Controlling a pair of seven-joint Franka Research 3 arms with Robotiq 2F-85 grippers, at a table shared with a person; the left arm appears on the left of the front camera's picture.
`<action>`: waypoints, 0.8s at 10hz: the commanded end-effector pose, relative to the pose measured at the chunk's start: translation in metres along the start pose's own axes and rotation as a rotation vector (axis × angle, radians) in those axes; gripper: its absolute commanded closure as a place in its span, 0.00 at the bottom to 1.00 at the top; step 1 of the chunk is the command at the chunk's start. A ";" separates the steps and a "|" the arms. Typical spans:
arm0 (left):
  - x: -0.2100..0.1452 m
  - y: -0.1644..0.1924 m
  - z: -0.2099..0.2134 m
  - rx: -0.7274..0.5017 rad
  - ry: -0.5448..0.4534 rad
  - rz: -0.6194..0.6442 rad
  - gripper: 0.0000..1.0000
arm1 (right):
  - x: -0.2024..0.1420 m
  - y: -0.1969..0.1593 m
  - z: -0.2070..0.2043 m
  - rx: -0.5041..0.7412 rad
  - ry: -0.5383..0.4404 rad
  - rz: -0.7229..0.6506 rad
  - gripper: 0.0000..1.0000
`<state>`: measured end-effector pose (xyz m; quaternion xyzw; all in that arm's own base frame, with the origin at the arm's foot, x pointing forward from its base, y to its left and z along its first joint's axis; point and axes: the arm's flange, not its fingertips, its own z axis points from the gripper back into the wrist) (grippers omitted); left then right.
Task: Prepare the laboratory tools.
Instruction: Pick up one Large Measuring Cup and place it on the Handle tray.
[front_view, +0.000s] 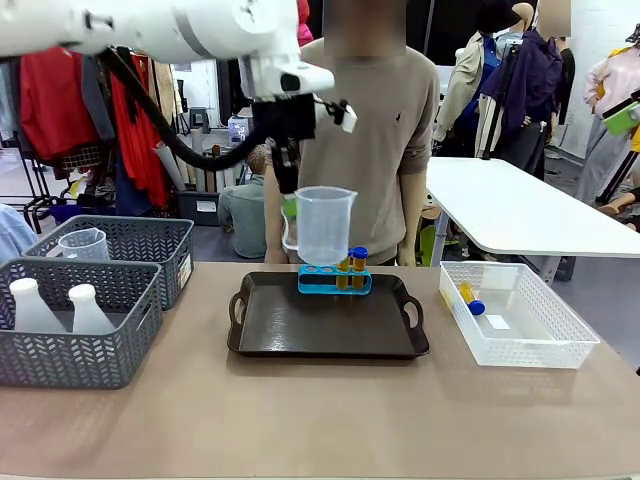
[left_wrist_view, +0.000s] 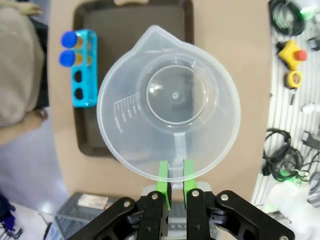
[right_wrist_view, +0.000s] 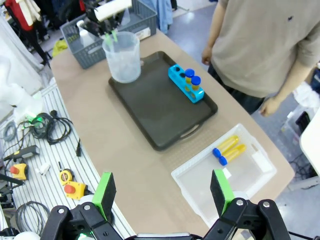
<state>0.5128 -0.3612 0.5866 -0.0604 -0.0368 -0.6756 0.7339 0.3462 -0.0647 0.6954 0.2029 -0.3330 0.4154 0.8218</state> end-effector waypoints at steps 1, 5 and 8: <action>0.021 0.027 -0.028 -0.016 0.007 -0.052 1.00 | 0.001 0.000 0.000 0.018 -0.027 0.018 0.00; 0.049 0.045 -0.081 0.050 -0.044 -0.093 1.00 | 0.001 0.000 0.000 0.018 -0.027 0.018 0.00; 0.042 0.035 -0.085 -0.008 -0.007 -0.059 1.00 | 0.001 0.000 0.000 0.018 -0.027 0.018 0.00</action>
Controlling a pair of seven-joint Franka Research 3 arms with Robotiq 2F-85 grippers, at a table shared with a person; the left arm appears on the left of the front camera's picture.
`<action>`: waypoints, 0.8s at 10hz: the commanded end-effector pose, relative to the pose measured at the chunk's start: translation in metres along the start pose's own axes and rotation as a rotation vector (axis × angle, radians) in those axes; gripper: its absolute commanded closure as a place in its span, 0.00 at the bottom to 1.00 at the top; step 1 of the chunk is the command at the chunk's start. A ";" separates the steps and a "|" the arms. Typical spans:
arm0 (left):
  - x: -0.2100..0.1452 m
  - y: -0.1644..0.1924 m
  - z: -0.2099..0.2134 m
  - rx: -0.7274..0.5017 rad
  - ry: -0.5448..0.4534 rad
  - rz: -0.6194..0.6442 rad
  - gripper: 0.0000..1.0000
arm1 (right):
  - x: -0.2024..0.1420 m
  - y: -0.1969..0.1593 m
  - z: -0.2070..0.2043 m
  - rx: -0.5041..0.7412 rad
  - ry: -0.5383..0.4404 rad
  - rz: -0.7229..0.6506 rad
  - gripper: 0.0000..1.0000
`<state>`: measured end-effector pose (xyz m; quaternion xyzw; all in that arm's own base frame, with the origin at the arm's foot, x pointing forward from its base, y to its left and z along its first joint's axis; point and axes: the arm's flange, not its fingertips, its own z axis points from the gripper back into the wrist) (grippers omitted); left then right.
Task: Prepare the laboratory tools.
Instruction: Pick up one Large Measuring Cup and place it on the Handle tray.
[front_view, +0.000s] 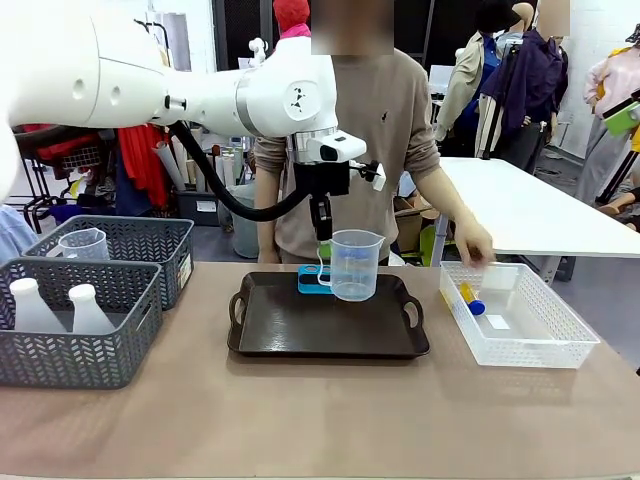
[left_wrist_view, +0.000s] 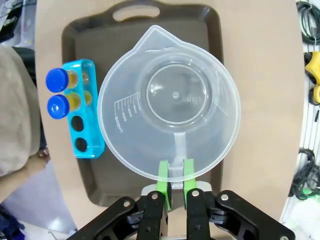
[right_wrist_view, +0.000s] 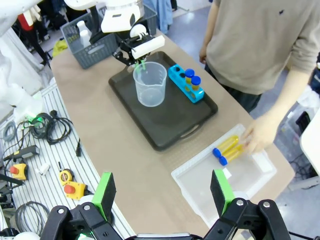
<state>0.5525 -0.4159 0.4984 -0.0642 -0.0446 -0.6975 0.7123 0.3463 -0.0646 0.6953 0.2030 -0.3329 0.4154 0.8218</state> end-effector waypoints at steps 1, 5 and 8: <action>0.001 0.001 -0.002 0.004 -0.005 -0.001 1.00 | 0.001 0.000 0.001 0.018 -0.028 0.018 0.00; 0.015 0.015 -0.048 0.086 -0.012 -0.081 1.00 | 0.001 0.000 0.001 0.018 -0.028 0.018 0.00; 0.023 0.023 -0.080 0.064 0.016 -0.111 1.00 | 0.001 0.000 0.001 0.018 -0.028 0.018 0.00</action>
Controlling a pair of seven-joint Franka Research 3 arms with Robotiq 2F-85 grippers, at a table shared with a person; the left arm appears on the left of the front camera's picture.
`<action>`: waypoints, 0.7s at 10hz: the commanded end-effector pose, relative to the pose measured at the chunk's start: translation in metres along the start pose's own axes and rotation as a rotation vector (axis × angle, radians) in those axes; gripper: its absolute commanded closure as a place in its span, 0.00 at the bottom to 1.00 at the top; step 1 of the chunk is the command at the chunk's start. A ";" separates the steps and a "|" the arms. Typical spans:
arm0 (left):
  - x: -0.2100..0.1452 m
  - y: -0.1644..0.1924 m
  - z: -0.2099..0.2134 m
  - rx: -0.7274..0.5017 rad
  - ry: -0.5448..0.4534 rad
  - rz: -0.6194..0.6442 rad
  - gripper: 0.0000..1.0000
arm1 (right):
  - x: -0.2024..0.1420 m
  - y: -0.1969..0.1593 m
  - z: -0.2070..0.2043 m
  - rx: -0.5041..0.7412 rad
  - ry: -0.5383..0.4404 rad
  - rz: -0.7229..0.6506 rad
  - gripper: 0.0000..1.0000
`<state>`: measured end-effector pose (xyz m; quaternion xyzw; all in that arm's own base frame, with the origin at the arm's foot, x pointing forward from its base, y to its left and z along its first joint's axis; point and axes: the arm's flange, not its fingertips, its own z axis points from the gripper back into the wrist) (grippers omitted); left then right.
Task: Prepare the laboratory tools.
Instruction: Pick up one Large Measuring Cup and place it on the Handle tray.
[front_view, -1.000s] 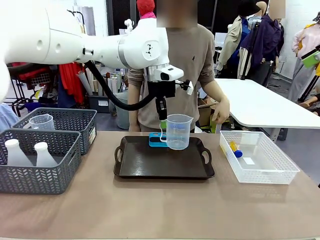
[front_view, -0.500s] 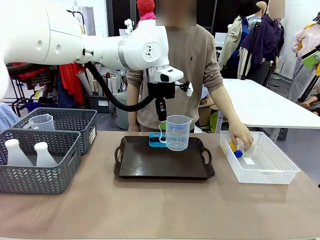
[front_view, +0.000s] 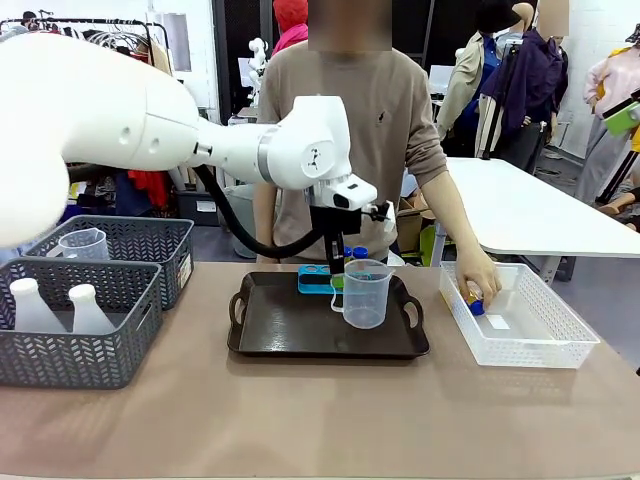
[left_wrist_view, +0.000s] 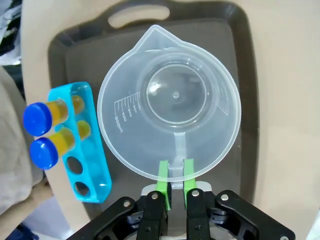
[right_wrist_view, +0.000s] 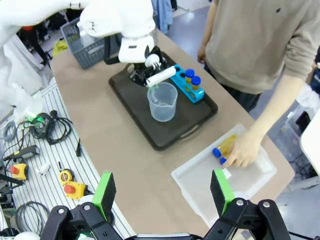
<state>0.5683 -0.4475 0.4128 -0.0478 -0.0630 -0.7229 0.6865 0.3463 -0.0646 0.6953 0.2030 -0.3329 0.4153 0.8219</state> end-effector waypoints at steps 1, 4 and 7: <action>0.004 0.009 -0.002 0.057 0.015 -0.058 1.00 | 0.001 0.000 0.001 0.018 -0.028 0.018 0.00; 0.009 0.010 -0.015 0.058 0.014 -0.075 1.00 | 0.001 0.000 0.001 0.018 -0.028 0.018 0.00; 0.010 0.010 -0.016 0.023 0.005 -0.071 0.71 | 0.001 0.000 0.001 0.018 -0.028 0.018 0.00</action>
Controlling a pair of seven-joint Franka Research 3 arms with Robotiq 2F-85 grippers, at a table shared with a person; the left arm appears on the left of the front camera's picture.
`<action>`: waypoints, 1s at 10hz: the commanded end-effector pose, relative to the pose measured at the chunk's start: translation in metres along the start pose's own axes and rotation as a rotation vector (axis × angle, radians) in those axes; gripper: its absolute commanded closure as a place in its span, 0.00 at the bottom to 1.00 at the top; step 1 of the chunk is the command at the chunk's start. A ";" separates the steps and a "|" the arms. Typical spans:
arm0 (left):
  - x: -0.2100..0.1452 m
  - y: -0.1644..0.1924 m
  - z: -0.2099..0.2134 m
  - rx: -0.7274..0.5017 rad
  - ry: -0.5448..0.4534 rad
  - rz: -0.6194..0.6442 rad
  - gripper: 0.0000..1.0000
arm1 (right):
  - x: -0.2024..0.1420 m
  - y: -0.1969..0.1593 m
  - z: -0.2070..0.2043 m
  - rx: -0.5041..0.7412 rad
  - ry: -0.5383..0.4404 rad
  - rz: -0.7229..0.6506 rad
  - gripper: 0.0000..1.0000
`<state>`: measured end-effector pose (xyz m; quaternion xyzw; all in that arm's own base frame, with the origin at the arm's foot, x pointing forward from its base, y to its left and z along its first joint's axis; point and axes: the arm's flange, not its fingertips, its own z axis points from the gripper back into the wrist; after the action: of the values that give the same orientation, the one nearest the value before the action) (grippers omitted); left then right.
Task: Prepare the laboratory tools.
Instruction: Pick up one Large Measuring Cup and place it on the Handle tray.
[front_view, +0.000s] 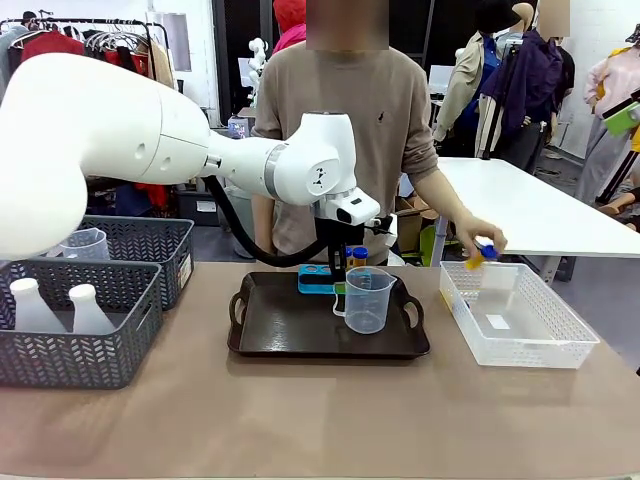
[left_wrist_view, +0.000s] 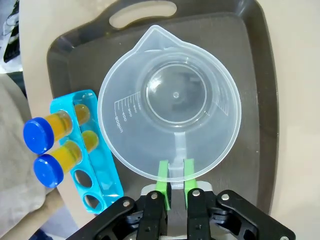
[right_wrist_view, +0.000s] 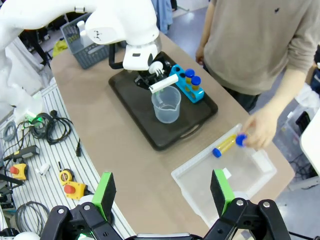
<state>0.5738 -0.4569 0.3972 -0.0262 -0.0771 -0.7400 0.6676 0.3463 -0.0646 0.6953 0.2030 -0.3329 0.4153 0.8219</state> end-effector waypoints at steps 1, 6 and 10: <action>0.003 0.004 0.006 -0.021 -0.010 -0.008 0.51 | 0.001 0.000 0.001 0.018 -0.028 0.018 0.00; -0.002 -0.003 0.025 -0.020 -0.016 0.021 0.00 | 0.001 0.000 0.001 0.018 -0.028 0.018 0.00; -0.001 -0.006 0.031 -0.035 0.002 0.054 0.00 | 0.001 0.000 0.001 0.018 -0.028 0.018 0.00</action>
<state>0.5709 -0.4522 0.4189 -0.0316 -0.0730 -0.7323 0.6764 0.3463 -0.0646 0.6953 0.2030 -0.3329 0.4154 0.8219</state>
